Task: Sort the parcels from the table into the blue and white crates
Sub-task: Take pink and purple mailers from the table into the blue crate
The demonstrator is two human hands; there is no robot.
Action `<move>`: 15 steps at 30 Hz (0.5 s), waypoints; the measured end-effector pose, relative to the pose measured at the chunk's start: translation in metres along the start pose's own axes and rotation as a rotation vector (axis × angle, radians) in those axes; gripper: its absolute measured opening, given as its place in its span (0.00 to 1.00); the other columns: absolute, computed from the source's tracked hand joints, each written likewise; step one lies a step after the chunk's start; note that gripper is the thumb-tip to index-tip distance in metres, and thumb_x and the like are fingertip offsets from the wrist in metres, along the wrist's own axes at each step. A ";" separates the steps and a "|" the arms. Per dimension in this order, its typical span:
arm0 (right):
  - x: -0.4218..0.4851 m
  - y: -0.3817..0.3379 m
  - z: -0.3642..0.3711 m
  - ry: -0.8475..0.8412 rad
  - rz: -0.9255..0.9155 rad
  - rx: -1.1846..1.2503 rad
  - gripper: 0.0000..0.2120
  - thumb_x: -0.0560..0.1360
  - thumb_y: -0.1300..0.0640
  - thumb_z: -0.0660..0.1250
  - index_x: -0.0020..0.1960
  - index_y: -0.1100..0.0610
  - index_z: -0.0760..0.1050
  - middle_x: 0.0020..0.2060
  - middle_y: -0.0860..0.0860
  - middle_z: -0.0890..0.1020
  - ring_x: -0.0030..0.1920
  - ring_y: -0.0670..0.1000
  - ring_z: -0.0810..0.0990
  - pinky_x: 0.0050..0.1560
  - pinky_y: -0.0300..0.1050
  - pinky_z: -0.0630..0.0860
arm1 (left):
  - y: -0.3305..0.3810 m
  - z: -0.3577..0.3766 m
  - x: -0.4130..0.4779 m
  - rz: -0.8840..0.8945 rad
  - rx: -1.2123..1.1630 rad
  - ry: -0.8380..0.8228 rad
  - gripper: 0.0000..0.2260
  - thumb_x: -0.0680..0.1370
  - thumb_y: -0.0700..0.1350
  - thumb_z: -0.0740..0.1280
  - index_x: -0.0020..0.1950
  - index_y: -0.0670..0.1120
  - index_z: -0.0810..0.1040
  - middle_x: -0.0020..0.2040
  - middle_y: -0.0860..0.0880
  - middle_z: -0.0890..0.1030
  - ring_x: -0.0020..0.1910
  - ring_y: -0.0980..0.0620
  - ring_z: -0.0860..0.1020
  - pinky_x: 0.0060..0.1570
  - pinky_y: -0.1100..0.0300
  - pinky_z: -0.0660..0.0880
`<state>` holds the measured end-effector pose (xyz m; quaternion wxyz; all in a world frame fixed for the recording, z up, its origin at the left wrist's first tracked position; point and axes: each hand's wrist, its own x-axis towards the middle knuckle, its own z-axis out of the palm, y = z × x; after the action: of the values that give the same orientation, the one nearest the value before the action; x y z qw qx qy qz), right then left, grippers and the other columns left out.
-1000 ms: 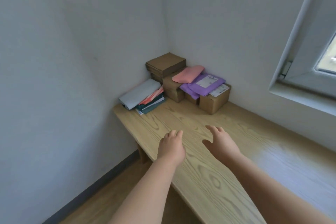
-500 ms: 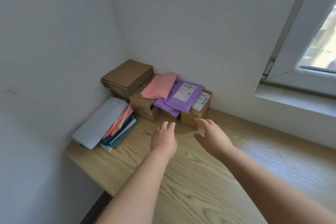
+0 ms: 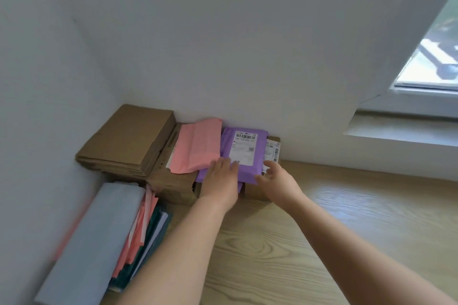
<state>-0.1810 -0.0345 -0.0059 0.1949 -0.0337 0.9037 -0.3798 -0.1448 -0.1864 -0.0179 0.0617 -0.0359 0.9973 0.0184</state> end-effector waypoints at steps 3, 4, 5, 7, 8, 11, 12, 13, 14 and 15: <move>0.019 -0.006 0.006 0.008 0.070 0.071 0.28 0.79 0.50 0.64 0.77 0.52 0.61 0.71 0.54 0.72 0.65 0.54 0.76 0.64 0.50 0.74 | -0.006 0.002 0.017 0.057 0.218 -0.055 0.29 0.81 0.42 0.59 0.81 0.42 0.53 0.81 0.41 0.53 0.80 0.40 0.48 0.78 0.43 0.39; 0.029 -0.008 0.009 0.011 0.092 0.078 0.28 0.80 0.51 0.64 0.77 0.53 0.61 0.71 0.54 0.72 0.65 0.55 0.76 0.63 0.50 0.74 | -0.010 0.006 0.023 0.068 0.269 -0.068 0.29 0.82 0.44 0.58 0.81 0.42 0.52 0.81 0.40 0.54 0.80 0.40 0.47 0.77 0.42 0.37; 0.035 -0.009 0.011 0.012 0.113 0.086 0.28 0.80 0.51 0.64 0.77 0.54 0.60 0.71 0.55 0.72 0.65 0.56 0.76 0.62 0.50 0.75 | -0.012 0.009 0.026 0.074 0.297 -0.084 0.28 0.82 0.45 0.57 0.81 0.42 0.53 0.80 0.41 0.55 0.80 0.40 0.47 0.76 0.42 0.35; 0.047 -0.012 0.014 -0.003 0.161 0.112 0.29 0.80 0.52 0.65 0.77 0.55 0.60 0.70 0.56 0.73 0.60 0.57 0.78 0.58 0.48 0.76 | -0.017 0.016 0.032 0.087 0.302 -0.115 0.28 0.82 0.46 0.57 0.81 0.42 0.54 0.80 0.41 0.57 0.80 0.41 0.48 0.75 0.42 0.33; 0.052 -0.013 0.016 -0.008 0.183 0.132 0.29 0.79 0.53 0.65 0.77 0.55 0.60 0.69 0.57 0.74 0.57 0.57 0.79 0.55 0.48 0.77 | -0.019 0.020 0.033 0.099 0.308 -0.124 0.28 0.82 0.46 0.56 0.81 0.41 0.53 0.80 0.41 0.57 0.80 0.41 0.49 0.74 0.42 0.33; 0.061 -0.013 0.024 -0.010 0.225 0.153 0.29 0.78 0.54 0.66 0.77 0.55 0.61 0.66 0.56 0.75 0.52 0.55 0.78 0.51 0.47 0.77 | -0.021 0.027 0.035 0.120 0.311 -0.127 0.28 0.82 0.46 0.56 0.81 0.41 0.52 0.80 0.40 0.56 0.80 0.41 0.49 0.74 0.41 0.33; 0.062 -0.013 0.026 -0.002 0.222 0.162 0.29 0.78 0.55 0.66 0.76 0.55 0.61 0.65 0.55 0.76 0.53 0.55 0.78 0.51 0.47 0.76 | -0.021 0.028 0.034 0.119 0.307 -0.131 0.28 0.82 0.46 0.55 0.81 0.41 0.51 0.80 0.40 0.55 0.80 0.41 0.48 0.74 0.41 0.32; 0.064 -0.013 0.027 0.005 0.220 0.177 0.29 0.78 0.55 0.66 0.76 0.56 0.61 0.64 0.55 0.76 0.54 0.56 0.78 0.51 0.48 0.76 | -0.020 0.029 0.033 0.117 0.299 -0.137 0.28 0.82 0.45 0.55 0.81 0.41 0.51 0.80 0.40 0.55 0.80 0.41 0.48 0.74 0.41 0.32; 0.065 -0.014 0.028 0.015 0.217 0.193 0.30 0.78 0.56 0.67 0.76 0.56 0.60 0.64 0.56 0.77 0.56 0.56 0.79 0.52 0.48 0.77 | -0.021 0.030 0.032 0.112 0.288 -0.141 0.28 0.82 0.45 0.55 0.81 0.42 0.51 0.80 0.41 0.55 0.80 0.41 0.48 0.73 0.41 0.32; 0.065 -0.016 0.028 0.026 0.228 0.215 0.30 0.77 0.57 0.67 0.76 0.57 0.61 0.64 0.56 0.77 0.58 0.57 0.79 0.54 0.49 0.78 | -0.022 0.030 0.031 0.109 0.270 -0.140 0.28 0.82 0.45 0.55 0.81 0.42 0.52 0.80 0.41 0.56 0.80 0.42 0.48 0.74 0.40 0.32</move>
<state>-0.2317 -0.0784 -0.0342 0.2275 0.0952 0.8582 -0.4502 -0.1704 -0.2089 -0.0518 0.1343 0.0281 0.9844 -0.1103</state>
